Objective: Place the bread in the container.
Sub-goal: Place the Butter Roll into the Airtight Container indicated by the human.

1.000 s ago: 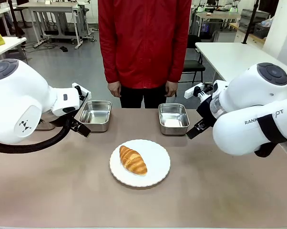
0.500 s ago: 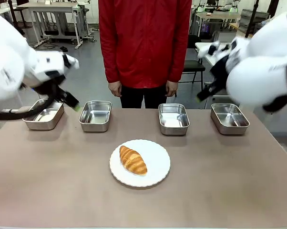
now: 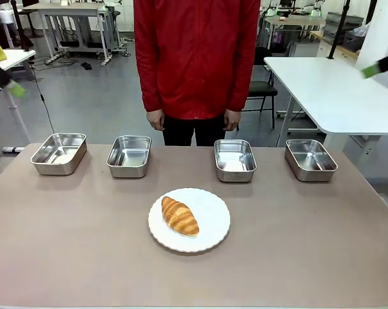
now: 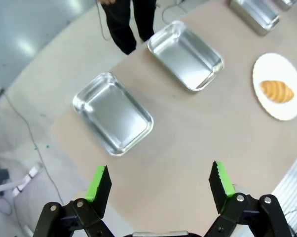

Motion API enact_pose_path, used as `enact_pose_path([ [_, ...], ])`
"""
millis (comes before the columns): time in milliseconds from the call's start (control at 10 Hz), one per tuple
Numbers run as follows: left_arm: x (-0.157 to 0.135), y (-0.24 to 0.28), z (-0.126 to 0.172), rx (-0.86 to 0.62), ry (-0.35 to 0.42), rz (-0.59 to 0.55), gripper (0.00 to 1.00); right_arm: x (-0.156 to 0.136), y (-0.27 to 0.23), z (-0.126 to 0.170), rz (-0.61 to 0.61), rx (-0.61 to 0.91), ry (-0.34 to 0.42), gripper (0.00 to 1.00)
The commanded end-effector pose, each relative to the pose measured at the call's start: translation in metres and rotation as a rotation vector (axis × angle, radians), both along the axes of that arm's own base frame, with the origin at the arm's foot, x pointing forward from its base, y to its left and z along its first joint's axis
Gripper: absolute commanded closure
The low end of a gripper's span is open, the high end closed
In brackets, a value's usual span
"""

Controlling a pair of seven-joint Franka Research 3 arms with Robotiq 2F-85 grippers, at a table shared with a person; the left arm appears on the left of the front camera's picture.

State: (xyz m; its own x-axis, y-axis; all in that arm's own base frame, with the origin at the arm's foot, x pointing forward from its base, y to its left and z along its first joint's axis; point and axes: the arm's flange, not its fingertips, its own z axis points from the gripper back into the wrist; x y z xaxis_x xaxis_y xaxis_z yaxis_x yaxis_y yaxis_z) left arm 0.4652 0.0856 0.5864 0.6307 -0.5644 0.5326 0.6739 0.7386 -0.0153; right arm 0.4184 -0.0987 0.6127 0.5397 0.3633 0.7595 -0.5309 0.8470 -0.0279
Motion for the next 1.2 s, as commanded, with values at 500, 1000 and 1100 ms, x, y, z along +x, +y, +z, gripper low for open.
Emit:
enact_pose_path([
  [500, -0.015, 0.099, -0.019, -0.148, 0.003, -0.056, 0.0, -0.022, -0.099, -0.03, -0.012, 0.122, -0.001, 0.0],
  [1000, -0.008, 0.111, -0.011, -0.18, -0.053, -0.016, 0.0, -0.011, -0.108, -0.03, -0.041, 0.145, 0.018, 0.0],
  [1100, -0.009, 0.113, -0.005, -0.189, -0.088, -0.008, 0.0, -0.008, -0.115, -0.026, -0.053, 0.161, 0.012, 0.0],
])
